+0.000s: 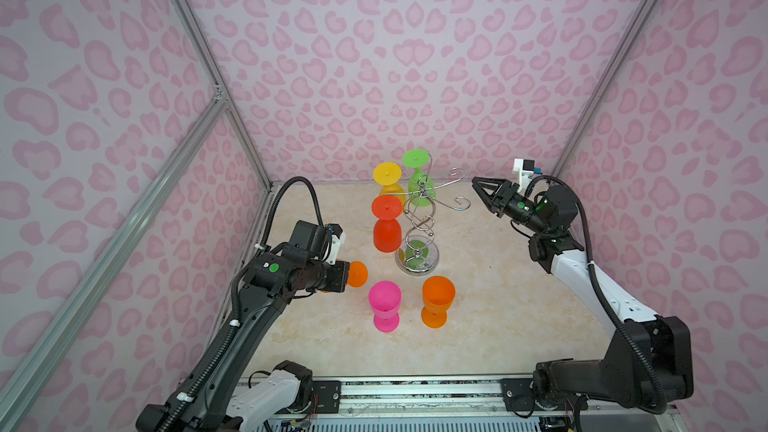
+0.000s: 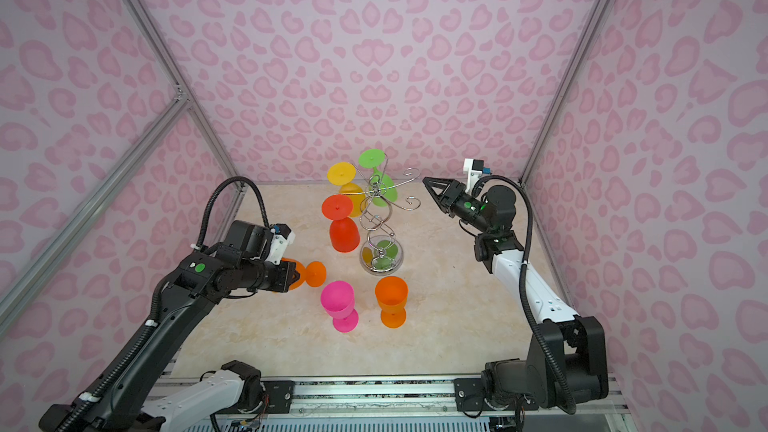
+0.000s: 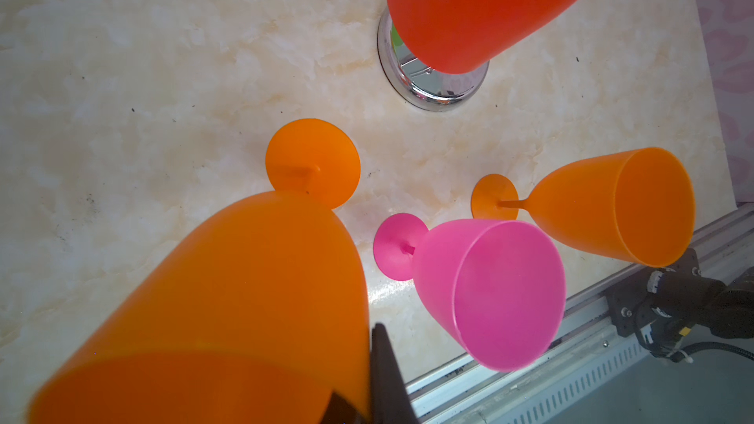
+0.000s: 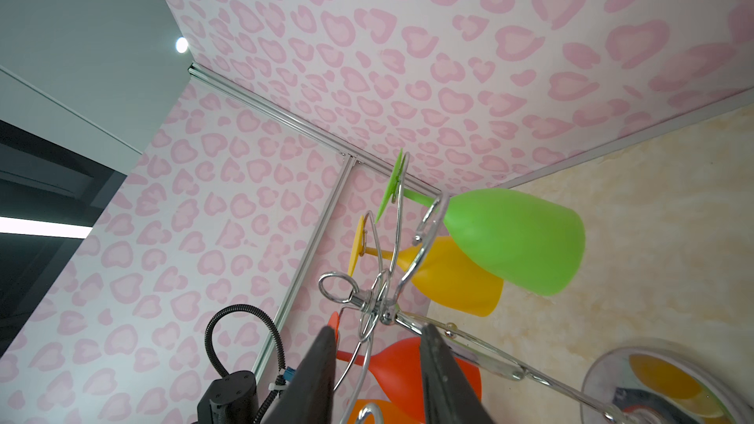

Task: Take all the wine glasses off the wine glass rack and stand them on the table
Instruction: 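Lower the orange glass with the left gripper onto the table beside the pink glass, then open the left gripper to release the orange glass upright and raise it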

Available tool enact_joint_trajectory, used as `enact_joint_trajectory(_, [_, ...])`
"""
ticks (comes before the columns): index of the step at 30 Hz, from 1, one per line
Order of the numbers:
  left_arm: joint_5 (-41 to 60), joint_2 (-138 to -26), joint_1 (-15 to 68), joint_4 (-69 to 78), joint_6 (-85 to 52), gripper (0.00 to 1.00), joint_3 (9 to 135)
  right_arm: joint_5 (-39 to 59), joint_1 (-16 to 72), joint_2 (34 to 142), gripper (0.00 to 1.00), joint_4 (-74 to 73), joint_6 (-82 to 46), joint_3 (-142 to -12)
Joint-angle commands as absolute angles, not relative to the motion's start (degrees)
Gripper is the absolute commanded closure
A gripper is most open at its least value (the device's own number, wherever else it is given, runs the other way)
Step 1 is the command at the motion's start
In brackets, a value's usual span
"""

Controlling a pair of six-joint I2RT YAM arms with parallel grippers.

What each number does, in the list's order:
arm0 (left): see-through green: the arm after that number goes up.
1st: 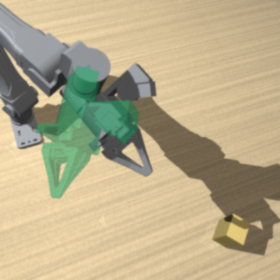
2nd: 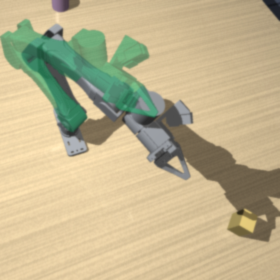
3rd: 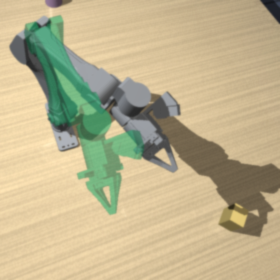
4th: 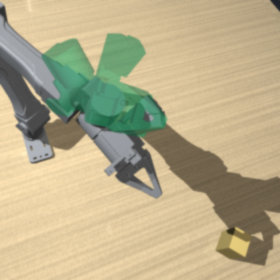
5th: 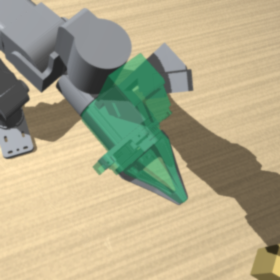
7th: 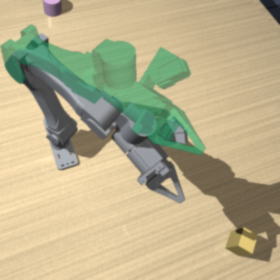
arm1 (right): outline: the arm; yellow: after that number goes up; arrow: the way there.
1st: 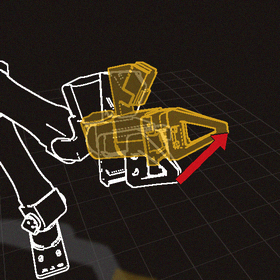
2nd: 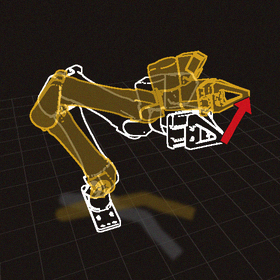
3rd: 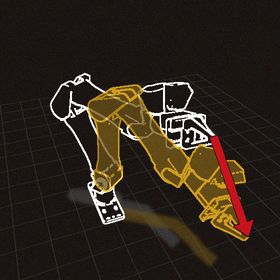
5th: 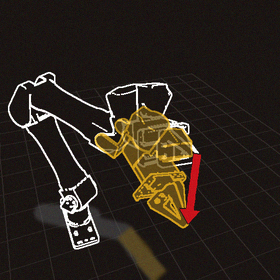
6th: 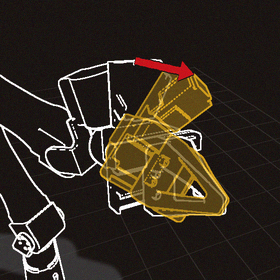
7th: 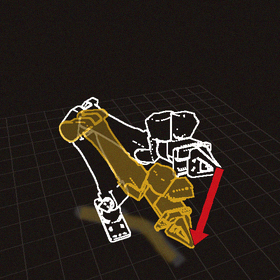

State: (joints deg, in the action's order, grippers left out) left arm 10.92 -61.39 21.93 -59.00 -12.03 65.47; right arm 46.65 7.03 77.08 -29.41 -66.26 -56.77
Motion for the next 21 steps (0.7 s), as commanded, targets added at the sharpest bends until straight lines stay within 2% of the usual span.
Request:
enact_joint_trajectory(1, [9.4, -63.4, 23.3, -57.9, -12.9, 0.98, 65.3, 45.1, 7.1, 75.8, 0.65, -20.0, -57.8, -58.0])
enact_joint_trajectory(8, [3.7, -68.7, 25.8, -60.8, -13.6, 0.98, 65.6, 43.0, 6.9, 74.2, 0.65, -11.4, -51.5, -59.7])
enact_joint_trajectory(21, [4.6, -72.2, 27.6, -62.2, -14.7, 0.98, 66.2, 43.5, 6.8, 75.8, 0.65, -12.0, -52.2, -60.0])
